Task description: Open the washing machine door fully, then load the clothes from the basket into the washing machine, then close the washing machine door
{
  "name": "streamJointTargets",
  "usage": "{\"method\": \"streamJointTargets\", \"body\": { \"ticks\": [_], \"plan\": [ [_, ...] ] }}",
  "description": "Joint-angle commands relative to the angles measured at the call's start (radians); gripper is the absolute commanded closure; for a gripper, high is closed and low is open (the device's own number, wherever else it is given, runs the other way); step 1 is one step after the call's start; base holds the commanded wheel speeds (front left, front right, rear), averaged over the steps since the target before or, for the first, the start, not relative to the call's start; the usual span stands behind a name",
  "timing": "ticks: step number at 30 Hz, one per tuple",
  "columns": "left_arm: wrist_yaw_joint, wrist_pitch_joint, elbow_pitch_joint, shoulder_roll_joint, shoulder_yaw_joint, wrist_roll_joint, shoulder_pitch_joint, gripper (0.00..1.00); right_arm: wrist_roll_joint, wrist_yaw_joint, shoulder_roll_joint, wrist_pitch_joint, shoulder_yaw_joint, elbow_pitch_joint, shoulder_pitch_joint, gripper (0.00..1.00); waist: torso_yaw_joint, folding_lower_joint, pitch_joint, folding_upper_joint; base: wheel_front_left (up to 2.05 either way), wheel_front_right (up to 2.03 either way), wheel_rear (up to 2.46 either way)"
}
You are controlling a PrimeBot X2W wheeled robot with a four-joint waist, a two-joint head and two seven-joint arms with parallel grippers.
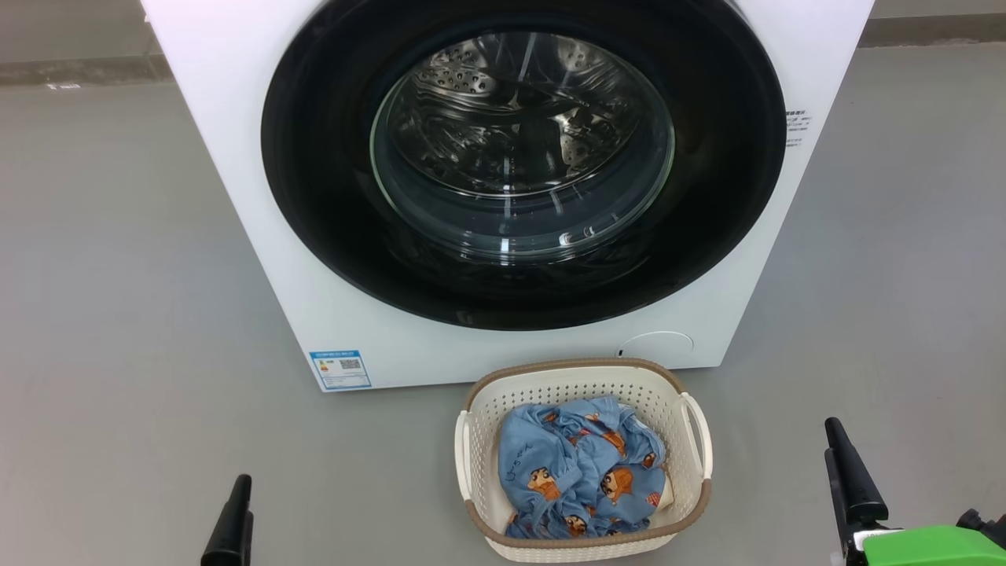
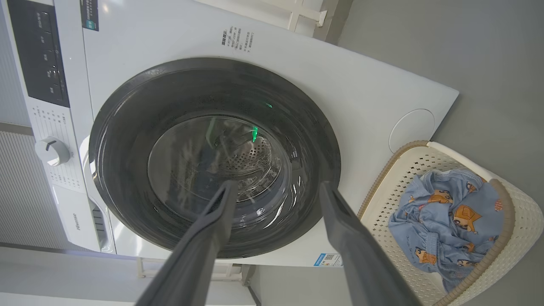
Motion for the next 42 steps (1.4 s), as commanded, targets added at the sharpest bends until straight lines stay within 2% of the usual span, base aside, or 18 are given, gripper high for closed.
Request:
{"method": "streamJointTargets", "body": {
  "ticks": [1,29,42],
  "plan": [
    [-0.002,-0.012,-0.035,0.018,0.009,0.046,-0.017,0.0,-0.054,0.0,-0.008,-0.014,0.01,-0.041,-0.013,0.0,0.0,-0.0001,0.0,0.0,0.0,0.0,0.0],
    [-0.002,-0.098,-0.066,0.025,0.0,0.475,-0.007,0.0,-0.57,0.001,-0.012,-0.099,0.038,-0.111,0.005,0.0,0.003,-0.0001,0.004,0.0,0.0,0.0,0.0],
    [-0.003,-0.133,-0.052,0.028,0.008,0.634,-0.004,0.0,-0.774,0.001,-0.013,-0.134,0.039,-0.11,0.012,0.0,0.004,-0.0001,0.007,0.0,0.0,0.0,0.0]
  ]
}}
